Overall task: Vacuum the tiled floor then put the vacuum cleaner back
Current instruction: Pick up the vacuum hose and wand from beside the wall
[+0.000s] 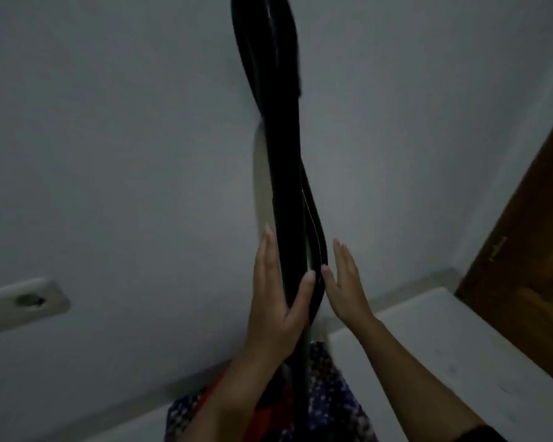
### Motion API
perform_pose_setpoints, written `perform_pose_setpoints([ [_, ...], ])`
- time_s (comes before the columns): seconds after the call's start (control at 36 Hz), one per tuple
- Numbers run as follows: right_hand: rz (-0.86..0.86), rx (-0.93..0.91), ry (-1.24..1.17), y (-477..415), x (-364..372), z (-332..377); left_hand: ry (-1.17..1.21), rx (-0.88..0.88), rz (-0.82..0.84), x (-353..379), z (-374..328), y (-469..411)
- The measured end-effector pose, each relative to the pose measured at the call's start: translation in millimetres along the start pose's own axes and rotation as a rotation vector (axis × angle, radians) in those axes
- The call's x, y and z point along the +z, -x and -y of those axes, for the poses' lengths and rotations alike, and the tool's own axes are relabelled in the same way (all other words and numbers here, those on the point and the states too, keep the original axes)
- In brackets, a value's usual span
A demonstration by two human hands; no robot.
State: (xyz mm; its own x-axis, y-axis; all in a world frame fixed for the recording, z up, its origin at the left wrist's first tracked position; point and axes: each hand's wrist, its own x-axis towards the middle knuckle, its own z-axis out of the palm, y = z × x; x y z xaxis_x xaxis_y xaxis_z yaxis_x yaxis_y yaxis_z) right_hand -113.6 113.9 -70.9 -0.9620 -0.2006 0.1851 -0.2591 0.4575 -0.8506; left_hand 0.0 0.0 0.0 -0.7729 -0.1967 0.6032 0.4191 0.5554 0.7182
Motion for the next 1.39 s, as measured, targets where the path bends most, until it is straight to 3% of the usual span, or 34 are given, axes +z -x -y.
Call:
perform_pose_setpoints([
  [0.28,-0.147,-0.194,-0.099,-79.5,42.4,-43.3,0.065,0.262,-0.008,21.5,42.8,1.0],
  [0.78,-0.108,-0.321,-0.149,-65.6,50.8,-23.8,-0.013,0.235,0.003,7.8,41.4,7.0],
  [0.89,-0.169,-0.378,-0.163,-29.8,55.3,-29.6,-0.001,0.181,-0.029,-0.6,45.9,9.6],
  [1.0,-0.171,-0.407,-0.295,10.6,63.1,-36.6,0.002,0.135,-0.032,-8.7,48.5,9.8],
  [1.14,-0.008,-0.441,-0.535,50.1,83.8,-29.8,0.010,0.121,-0.007,-13.1,49.0,10.2],
  [1.39,-0.041,-0.529,-0.181,60.1,109.9,-10.1,-0.031,0.115,0.003,-25.3,56.8,14.1],
])
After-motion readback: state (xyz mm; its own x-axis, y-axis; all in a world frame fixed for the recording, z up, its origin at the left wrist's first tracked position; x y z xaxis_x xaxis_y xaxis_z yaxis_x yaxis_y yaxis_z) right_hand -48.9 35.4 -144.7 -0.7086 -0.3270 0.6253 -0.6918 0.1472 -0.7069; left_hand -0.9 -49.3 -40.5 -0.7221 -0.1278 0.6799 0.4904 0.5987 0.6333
